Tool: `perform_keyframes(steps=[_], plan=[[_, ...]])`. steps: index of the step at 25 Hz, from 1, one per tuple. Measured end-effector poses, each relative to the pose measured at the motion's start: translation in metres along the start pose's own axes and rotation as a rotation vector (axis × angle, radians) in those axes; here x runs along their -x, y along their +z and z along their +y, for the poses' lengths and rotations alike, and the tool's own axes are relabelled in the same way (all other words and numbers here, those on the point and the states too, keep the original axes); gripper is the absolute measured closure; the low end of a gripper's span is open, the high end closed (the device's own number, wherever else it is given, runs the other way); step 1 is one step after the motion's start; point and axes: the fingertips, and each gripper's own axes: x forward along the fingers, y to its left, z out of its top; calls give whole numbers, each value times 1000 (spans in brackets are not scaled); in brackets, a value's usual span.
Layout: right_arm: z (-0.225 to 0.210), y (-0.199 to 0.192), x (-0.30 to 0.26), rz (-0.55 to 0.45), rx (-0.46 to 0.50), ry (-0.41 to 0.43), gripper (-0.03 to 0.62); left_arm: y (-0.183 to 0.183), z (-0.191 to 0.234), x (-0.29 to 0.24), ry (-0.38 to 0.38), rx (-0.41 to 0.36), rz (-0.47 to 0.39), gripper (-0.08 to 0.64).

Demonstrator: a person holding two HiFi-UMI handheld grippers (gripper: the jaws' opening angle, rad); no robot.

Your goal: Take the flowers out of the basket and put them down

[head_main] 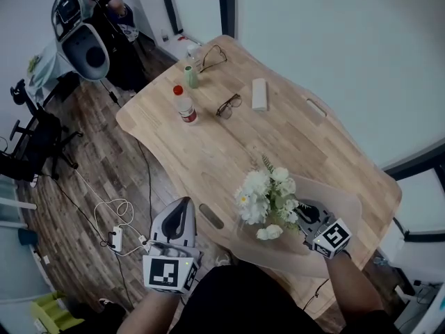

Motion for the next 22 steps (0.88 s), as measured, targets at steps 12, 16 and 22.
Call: perform_keyframes(steps=[12, 16, 22], plan=[[8, -13, -24, 63, 36, 44, 398, -3, 25, 13, 53, -4, 17, 555], [15, -10, -34, 58, 66, 57, 351, -7, 33, 18, 72, 6, 26, 555], [17, -7, -46, 33, 91, 54, 324, -3, 41, 26, 98, 4, 19, 555]])
